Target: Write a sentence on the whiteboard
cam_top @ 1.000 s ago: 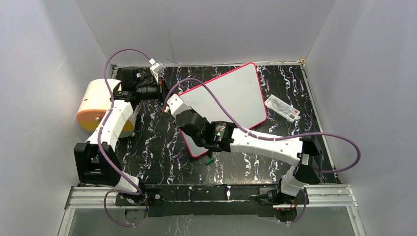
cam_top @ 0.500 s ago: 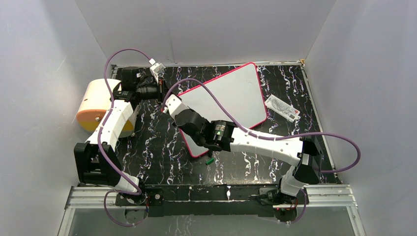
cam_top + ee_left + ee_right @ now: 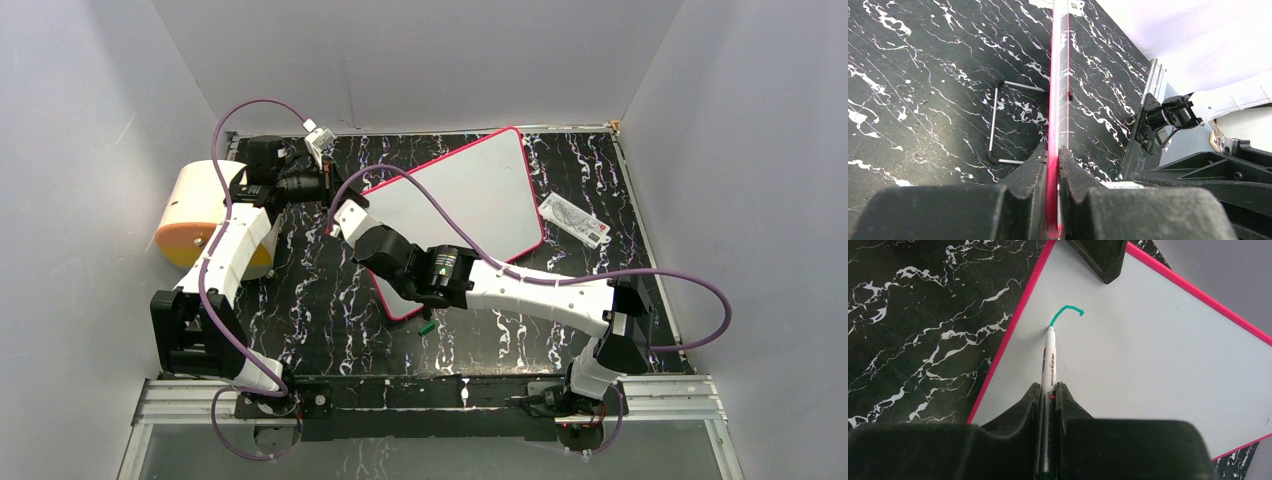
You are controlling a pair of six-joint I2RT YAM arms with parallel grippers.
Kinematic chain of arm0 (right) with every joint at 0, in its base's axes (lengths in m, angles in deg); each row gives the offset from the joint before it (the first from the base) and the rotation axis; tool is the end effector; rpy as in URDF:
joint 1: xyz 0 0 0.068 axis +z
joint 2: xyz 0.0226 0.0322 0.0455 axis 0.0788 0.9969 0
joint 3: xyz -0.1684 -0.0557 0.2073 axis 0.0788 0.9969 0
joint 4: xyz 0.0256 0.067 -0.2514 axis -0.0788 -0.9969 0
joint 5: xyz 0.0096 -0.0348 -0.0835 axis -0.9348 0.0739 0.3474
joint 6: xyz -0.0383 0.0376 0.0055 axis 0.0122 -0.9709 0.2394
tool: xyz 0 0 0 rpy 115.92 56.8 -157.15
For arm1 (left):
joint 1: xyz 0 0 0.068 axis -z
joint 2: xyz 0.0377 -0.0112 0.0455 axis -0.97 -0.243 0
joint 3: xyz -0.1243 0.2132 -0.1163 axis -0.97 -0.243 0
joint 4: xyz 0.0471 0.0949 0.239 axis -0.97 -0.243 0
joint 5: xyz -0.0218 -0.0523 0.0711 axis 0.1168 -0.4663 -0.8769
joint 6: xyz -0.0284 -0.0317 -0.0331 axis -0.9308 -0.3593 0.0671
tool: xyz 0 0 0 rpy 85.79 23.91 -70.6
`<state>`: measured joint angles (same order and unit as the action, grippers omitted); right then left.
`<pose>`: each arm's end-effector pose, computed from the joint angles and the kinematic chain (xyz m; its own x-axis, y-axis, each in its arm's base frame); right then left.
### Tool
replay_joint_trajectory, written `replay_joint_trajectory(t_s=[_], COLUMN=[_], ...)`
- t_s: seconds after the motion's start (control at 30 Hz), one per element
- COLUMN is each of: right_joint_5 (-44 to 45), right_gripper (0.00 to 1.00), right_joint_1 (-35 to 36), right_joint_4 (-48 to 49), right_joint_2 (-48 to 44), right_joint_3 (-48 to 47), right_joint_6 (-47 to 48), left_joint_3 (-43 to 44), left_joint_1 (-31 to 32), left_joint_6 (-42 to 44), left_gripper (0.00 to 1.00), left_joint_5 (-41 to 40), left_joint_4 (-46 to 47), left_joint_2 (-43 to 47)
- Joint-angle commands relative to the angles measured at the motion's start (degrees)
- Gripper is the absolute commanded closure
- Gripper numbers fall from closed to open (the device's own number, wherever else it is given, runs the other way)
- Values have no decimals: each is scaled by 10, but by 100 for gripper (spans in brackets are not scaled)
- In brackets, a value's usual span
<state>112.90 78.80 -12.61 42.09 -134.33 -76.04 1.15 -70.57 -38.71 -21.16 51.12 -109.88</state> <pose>0.1229 0.3560 0.3548 -0.0899 -0.5458 -0.8331 -0.6282 0.6802 -0.3778 0.3192 -0.0612 0.3314 -0.4972 0.0367 -0.8668 0.7967 0.4148 -0.4395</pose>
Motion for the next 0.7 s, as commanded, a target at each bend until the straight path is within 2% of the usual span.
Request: replay_joint_trajectory(t_s=[0.0,0.23,0.67], right_joint_5=[22,52,36], right_gripper=[100,100,100], right_joint_1=[1,0,0], right_joint_4=[-13,-15,-45], right_joint_2=[7,-2,-7], right_joint_3=[-25,-14,-2], right_joint_6=[-10,-15,-40], left_joint_3=[-18,-18,-18], left_joint_1=[6,6,6], left_joint_6=[20,18,17], left_gripper=[100,100,100], left_joint_5=[-22,-22,-27], left_joint_4=[-26,-26,-25], left_joint_2=[6,4,2])
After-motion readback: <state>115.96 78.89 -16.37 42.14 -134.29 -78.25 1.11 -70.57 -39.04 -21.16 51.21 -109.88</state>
